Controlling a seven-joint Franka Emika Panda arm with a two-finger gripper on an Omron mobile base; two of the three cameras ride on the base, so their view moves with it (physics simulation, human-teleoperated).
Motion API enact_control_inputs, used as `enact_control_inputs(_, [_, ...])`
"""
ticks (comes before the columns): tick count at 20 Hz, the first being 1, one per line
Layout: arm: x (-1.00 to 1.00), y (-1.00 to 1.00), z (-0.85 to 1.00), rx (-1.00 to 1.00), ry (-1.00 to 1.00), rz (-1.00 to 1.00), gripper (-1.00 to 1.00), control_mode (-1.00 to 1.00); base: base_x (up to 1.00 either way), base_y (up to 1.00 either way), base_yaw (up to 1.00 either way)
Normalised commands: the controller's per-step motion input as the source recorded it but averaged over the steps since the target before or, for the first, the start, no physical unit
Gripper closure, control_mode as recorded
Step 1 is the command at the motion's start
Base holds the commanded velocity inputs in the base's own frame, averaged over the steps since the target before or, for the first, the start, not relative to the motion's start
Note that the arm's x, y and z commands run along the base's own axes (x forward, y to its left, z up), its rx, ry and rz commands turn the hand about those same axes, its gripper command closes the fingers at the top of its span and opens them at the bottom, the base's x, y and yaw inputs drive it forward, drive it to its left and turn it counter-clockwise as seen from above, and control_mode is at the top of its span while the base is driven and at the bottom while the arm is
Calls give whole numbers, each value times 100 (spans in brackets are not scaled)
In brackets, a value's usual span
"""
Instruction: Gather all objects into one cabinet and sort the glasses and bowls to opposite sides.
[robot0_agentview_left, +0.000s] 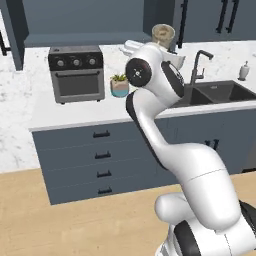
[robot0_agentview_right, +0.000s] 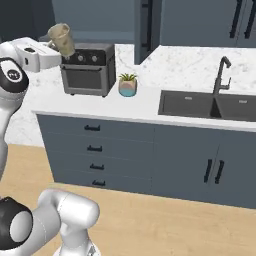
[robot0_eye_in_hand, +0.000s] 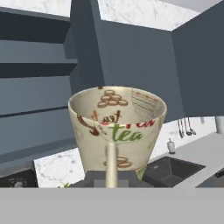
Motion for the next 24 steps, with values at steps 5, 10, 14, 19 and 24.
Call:
enact_control_inputs(5, [0,0,0,0,0,0,100,100,-40,-82,-26])
enact_control_inputs(10, [0,0,0,0,0,0,100,100,-17,-99,-41])
enact_control_inputs(14, [0,0,0,0,0,0,100,100,0,-89,-55])
enact_control_inputs(19, [0,0,0,0,0,0,100,100,0,-87,-58])
enact_control_inputs(24, [0,0,0,0,0,0,100,100,0,-72,-52])
